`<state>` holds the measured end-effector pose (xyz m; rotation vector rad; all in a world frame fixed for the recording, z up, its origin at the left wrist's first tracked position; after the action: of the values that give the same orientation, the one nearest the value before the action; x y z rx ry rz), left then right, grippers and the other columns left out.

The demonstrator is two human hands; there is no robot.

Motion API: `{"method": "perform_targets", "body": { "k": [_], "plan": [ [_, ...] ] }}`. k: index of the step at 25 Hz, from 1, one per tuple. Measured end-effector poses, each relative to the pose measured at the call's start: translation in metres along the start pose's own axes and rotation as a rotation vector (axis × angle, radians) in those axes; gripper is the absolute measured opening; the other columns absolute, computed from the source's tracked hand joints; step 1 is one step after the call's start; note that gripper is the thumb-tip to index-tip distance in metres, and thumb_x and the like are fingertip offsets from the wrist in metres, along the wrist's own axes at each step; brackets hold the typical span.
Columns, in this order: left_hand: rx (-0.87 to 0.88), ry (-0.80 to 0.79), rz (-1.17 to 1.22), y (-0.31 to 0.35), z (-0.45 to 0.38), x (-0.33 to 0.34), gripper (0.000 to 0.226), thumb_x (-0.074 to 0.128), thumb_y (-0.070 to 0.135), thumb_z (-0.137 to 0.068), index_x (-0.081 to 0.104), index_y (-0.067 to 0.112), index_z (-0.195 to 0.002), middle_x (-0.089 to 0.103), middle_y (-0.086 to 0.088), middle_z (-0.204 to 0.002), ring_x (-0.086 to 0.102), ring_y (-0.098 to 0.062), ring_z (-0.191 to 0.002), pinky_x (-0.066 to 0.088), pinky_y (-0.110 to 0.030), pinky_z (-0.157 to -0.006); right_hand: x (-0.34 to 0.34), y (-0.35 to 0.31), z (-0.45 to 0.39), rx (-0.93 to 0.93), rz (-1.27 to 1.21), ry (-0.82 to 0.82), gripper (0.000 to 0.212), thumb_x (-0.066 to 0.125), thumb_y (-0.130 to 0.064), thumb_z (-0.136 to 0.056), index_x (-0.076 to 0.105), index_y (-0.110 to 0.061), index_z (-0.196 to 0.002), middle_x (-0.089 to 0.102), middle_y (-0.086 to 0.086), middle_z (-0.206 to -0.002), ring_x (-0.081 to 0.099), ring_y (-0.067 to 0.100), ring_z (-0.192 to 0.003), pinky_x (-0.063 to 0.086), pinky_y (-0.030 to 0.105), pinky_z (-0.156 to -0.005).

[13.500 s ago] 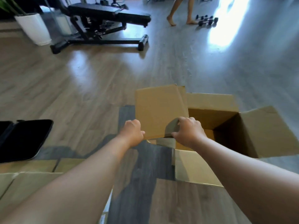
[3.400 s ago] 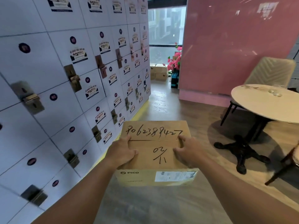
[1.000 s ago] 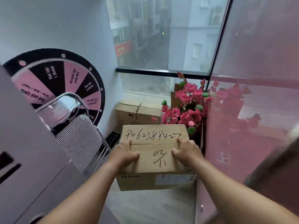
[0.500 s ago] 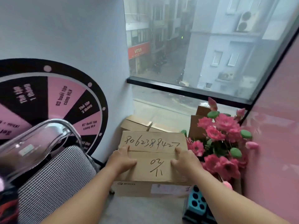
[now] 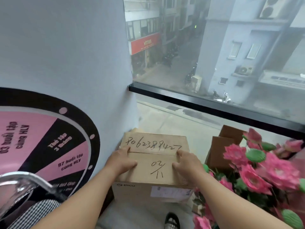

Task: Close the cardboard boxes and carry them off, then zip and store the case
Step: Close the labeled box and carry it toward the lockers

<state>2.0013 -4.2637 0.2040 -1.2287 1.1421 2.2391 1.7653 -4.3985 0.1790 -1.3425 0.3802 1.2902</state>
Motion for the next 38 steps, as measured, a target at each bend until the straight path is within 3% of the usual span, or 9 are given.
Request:
{"method": "perform_targets", "body": {
  "k": [7,12,16,20,24,29,32,35,38],
  "plan": [
    [-0.071,0.002,-0.020,0.015,-0.180,-0.023,0.080,0.073,0.043,-0.073,0.042,0.031,-0.146,0.058,0.002,-0.137,0.055,-0.023,-0.122,0.043,-0.028,-0.093,-0.004,-0.020,-0.182,-0.007,-0.005,-0.087,0.047,0.059,-0.039,-0.080,0.056,-0.028,-0.125,0.064,0.007,-0.110,0.063,0.028,-0.092,0.053,0.036,-0.076],
    [-0.101,-0.035,-0.007,-0.004,-0.292,-0.023,0.076,0.078,0.037,-0.069,0.048,0.035,-0.139,0.060,0.004,-0.132,0.054,-0.021,-0.117,0.038,-0.023,-0.085,0.015,-0.032,-0.269,0.018,-0.022,-0.115,0.054,0.061,-0.034,-0.078,0.055,-0.027,-0.131,0.064,0.010,-0.118,0.064,0.031,-0.101,0.053,0.036,-0.082],
    [-0.103,-0.096,0.043,-0.035,-0.378,-0.006,0.073,0.077,0.022,-0.071,0.049,0.036,-0.136,0.060,0.002,-0.130,0.053,-0.017,-0.102,0.038,-0.021,-0.081,0.051,-0.041,-0.328,0.104,-0.061,-0.155,0.052,0.063,-0.029,-0.076,0.053,-0.030,-0.127,0.058,0.008,-0.120,0.059,0.027,-0.103,0.048,0.032,-0.081],
    [-0.063,-0.177,-0.027,-0.064,-0.470,0.016,0.079,0.072,0.018,-0.074,0.040,0.035,-0.144,0.058,0.000,-0.134,0.058,-0.025,-0.114,0.038,-0.021,-0.082,0.103,-0.049,-0.389,0.203,-0.103,-0.183,0.044,0.065,-0.023,-0.075,0.050,-0.027,-0.117,0.054,0.010,-0.119,0.058,0.028,-0.103,0.052,0.032,-0.087],
    [-0.062,-0.236,-0.056,-0.093,-0.551,0.045,0.079,0.071,0.010,-0.075,0.038,0.034,-0.143,0.056,-0.001,-0.134,0.057,-0.024,-0.110,0.042,-0.025,-0.084,0.161,-0.051,-0.440,0.274,-0.203,-0.201,0.045,0.060,-0.019,-0.073,0.048,-0.031,-0.114,0.049,0.008,-0.119,0.060,0.026,-0.098,0.055,0.035,-0.086],
    [0.007,-0.277,-0.132,-0.122,-0.607,0.083,0.077,0.072,0.010,-0.076,0.035,0.027,-0.142,0.056,-0.007,-0.132,0.057,-0.031,-0.113,0.049,-0.037,-0.093,0.222,-0.036,-0.476,0.356,-0.211,-0.279,0.066,0.062,-0.020,-0.076,0.038,-0.030,-0.137,0.034,0.020,-0.137,0.056,0.033,-0.101,0.045,0.029,-0.087],
    [0.011,-0.281,-0.142,-0.140,-0.613,0.102,0.075,0.071,0.009,-0.077,0.034,0.029,-0.139,0.055,-0.007,-0.128,0.057,-0.031,-0.110,0.047,-0.035,-0.089,0.242,-0.031,-0.475,0.359,-0.142,-0.314,0.087,0.057,-0.020,-0.081,0.014,-0.029,-0.156,0.010,0.027,-0.156,0.052,0.042,-0.121,0.045,0.038,-0.104],
    [-0.006,-0.277,-0.149,-0.151,-0.617,0.105,0.073,0.070,0.009,-0.077,0.034,0.031,-0.136,0.054,-0.009,-0.120,0.058,-0.032,-0.108,0.048,-0.037,-0.089,0.249,-0.031,-0.473,0.359,-0.120,-0.324,0.093,0.057,-0.023,-0.084,0.004,-0.030,-0.160,-0.007,0.026,-0.162,0.044,0.044,-0.133,0.040,0.041,-0.112],
    [0.000,-0.302,-0.199,-0.152,-0.618,0.101,0.074,0.072,0.015,-0.079,0.032,0.031,-0.139,0.051,-0.011,-0.124,0.056,-0.033,-0.111,0.046,-0.038,-0.093,0.245,-0.036,-0.474,0.357,-0.154,-0.338,0.091,0.059,-0.025,-0.083,0.009,-0.033,-0.159,0.001,0.025,-0.161,0.048,0.041,-0.130,0.041,0.037,-0.109]
  ]
}}
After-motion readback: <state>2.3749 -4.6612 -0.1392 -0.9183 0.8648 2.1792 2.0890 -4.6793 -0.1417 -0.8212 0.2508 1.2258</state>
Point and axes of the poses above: each hand's wrist, its own z-axis away from the middle knuckle, its own x-axis out of the palm, y = z × x, the point moved 3 cm from there along -z, towards the middle knuckle
